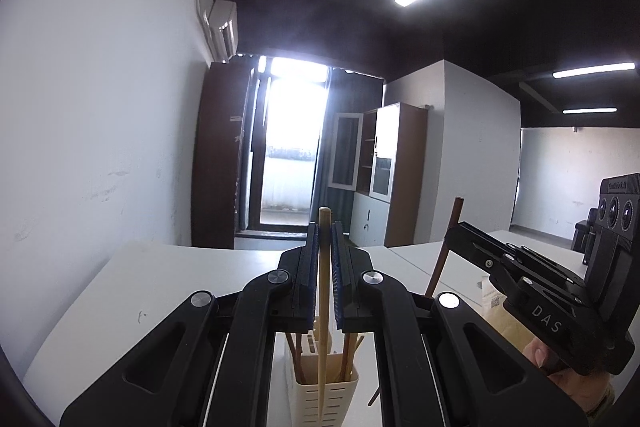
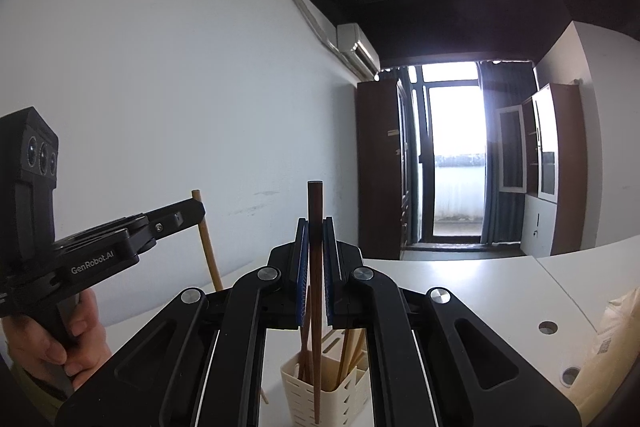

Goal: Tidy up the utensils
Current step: 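Lower both chopsticks into the holder with both tools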

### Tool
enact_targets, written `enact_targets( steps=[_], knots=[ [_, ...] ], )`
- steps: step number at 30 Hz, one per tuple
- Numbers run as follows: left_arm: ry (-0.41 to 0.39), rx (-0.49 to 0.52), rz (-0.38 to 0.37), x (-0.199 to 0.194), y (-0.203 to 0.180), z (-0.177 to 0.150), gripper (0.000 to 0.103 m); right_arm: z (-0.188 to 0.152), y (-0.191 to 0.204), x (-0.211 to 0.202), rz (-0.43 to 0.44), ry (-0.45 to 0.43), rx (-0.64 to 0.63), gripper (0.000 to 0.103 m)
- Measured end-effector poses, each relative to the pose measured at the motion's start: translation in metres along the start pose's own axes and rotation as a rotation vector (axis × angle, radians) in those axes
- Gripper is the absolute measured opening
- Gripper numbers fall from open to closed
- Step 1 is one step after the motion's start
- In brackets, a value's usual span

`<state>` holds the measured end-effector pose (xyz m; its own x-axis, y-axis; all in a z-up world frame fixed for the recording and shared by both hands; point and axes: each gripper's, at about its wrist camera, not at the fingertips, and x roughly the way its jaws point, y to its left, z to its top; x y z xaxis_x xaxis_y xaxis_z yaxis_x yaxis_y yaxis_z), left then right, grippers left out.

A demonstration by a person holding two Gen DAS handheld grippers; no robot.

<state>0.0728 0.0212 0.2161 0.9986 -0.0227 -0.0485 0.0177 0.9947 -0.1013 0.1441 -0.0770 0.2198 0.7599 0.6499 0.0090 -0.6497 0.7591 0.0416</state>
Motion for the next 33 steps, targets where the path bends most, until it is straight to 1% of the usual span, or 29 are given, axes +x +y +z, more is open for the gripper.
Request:
enact_targets(
  steps=[3,8,13,15,21,25,33],
  knots=[
    [-0.033,-0.008,-0.007,0.001,0.002,0.0,0.006,0.001,0.0,-0.005,-0.001,-0.046,0.015,0.007],
    [-0.107,-0.016,0.023,0.003,0.002,-0.001,0.006,0.004,-0.005,-0.009,-0.016,-0.136,0.041,0.008],
    [-0.157,-0.015,0.024,0.011,-0.001,-0.002,0.006,0.004,-0.008,0.008,-0.013,-0.134,0.044,0.007],
    [-0.159,-0.021,0.028,0.017,-0.002,-0.005,0.006,-0.001,-0.008,0.017,-0.012,-0.126,0.041,0.008],
    [-0.074,-0.031,0.042,0.044,0.002,-0.016,0.006,-0.018,-0.013,0.042,-0.033,-0.045,0.036,0.008],
    [-0.01,-0.035,0.044,0.056,0.004,-0.023,0.006,-0.024,-0.012,0.047,-0.034,-0.002,0.032,0.008],
    [0.097,0.001,0.039,0.075,0.001,-0.041,0.006,-0.037,-0.007,0.052,-0.041,0.076,0.005,0.008]
  ],
)
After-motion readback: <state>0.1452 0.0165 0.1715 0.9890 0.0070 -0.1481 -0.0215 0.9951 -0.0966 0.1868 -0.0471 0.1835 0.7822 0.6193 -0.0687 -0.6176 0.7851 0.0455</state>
